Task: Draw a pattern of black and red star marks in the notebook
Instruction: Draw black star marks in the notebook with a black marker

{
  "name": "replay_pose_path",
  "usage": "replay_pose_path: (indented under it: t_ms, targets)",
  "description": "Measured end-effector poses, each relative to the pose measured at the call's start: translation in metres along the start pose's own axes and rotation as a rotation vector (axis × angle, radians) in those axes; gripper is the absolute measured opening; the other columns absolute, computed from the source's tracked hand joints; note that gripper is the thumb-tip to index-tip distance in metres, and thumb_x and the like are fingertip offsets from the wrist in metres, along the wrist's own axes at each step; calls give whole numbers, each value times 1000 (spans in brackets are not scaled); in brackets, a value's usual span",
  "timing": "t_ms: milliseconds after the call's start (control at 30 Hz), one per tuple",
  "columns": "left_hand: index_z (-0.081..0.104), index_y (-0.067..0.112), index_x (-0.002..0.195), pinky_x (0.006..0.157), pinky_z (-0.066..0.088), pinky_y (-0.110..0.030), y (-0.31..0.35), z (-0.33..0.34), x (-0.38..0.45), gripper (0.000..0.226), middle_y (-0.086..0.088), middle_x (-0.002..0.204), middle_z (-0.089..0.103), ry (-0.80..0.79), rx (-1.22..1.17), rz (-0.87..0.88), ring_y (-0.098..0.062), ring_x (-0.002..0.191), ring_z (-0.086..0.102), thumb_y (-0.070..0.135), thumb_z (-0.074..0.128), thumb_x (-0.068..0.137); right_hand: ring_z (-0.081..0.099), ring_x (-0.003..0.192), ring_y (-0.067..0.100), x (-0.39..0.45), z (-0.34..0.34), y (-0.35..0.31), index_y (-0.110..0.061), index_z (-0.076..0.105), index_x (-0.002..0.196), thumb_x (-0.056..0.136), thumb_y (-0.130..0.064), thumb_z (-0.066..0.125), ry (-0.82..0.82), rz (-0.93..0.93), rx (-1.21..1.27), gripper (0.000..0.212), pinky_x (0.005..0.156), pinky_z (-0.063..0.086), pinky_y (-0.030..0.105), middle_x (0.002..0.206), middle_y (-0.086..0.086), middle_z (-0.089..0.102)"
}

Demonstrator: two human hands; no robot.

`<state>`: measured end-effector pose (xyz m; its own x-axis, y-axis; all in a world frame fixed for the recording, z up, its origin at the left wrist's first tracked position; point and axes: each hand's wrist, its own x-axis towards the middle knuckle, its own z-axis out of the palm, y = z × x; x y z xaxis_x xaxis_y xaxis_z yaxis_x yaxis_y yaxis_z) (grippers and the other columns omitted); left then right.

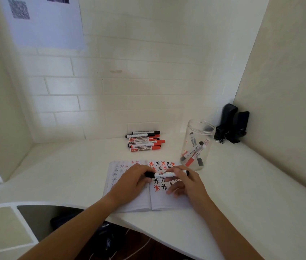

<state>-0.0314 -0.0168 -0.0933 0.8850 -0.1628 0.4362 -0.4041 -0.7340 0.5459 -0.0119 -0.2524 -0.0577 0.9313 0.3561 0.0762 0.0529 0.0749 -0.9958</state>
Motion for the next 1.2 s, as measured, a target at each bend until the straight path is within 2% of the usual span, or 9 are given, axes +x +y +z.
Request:
replay_pose_path:
  t_ms: [100, 200, 400, 500, 700, 867, 1033, 1133, 1200]
  targets:
    - [66, 30, 114, 87, 45, -20, 0, -1, 1, 20, 19, 102, 62, 22, -17, -14, -1, 98, 55, 20, 63, 97, 77, 79, 39, 2, -5, 4, -12, 78, 108, 101, -8, 62, -40, 28, -18, 19, 65, 61, 35, 100, 18, 78]
    - [69, 32, 106, 83, 47, -29, -2, -2, 2, 13, 17, 95, 65, 16, -13, -5, -6, 93, 57, 26, 62, 96, 75, 74, 24, 3, -5, 8, -16, 78, 106, 97, 0, 63, -28, -43, -218, 23, 66, 59, 30, 87, 10, 78]
    - [74, 39, 101, 83, 49, -36, -4, -5, 2, 19, 17, 89, 69, 13, -85, -58, -8, 91, 60, 25, 72, 89, 61, 66, 9, 8, -2, 20, -22, 65, 93, 86, -15, 78, -8, -162, -547, 17, 66, 53, 34, 83, -3, 74]
    - [78, 38, 100, 84, 50, -36, -3, -7, 2, 20, 17, 87, 71, 8, -133, -85, -9, 90, 62, 25, 76, 84, 61, 66, 13, 9, -2, 22, -21, 65, 90, 85, -19, 79, -4, -169, -552, 16, 65, 53, 41, 83, -2, 73]
    - [80, 36, 100, 84, 50, -31, -2, -8, 3, 24, 17, 85, 71, 4, -161, -112, -8, 90, 62, 20, 81, 81, 62, 54, 16, 8, 2, 21, -5, 60, 90, 90, -14, 78, -21, -132, -456, 21, 56, 52, 31, 67, 1, 71]
    - [80, 35, 100, 86, 50, -32, -2, -7, 4, 23, 16, 87, 71, -6, -169, -123, -7, 91, 62, 20, 80, 82, 64, 58, 14, 8, 1, 19, -14, 64, 94, 92, -17, 75, -22, -127, -495, 12, 59, 52, 29, 72, 4, 72]
    - [65, 39, 123, 99, 46, -31, 0, -2, 4, 35, 26, 116, 63, 24, -70, -72, 3, 111, 55, 36, 73, 89, 67, 70, 20, 11, 0, 4, -8, 57, 105, 97, 4, 62, 74, -194, -239, 16, 69, 56, 31, 95, 7, 67]
    - [37, 45, 148, 118, 22, -28, -3, 3, 4, 59, 24, 148, 39, -14, 51, -151, 4, 142, 26, 59, 56, 94, 74, 77, 27, 13, -2, -25, -6, 57, 109, 98, 0, 65, 231, -316, -104, 16, 73, 62, 40, 94, 10, 74]
    - [32, 46, 151, 123, 11, -34, -6, 5, 5, 57, 17, 159, 30, -67, 135, -163, -5, 152, 13, 63, 42, 98, 75, 78, 28, 17, -5, -53, -10, 57, 110, 99, -6, 66, 378, -451, -121, 14, 72, 63, 39, 90, 5, 76]
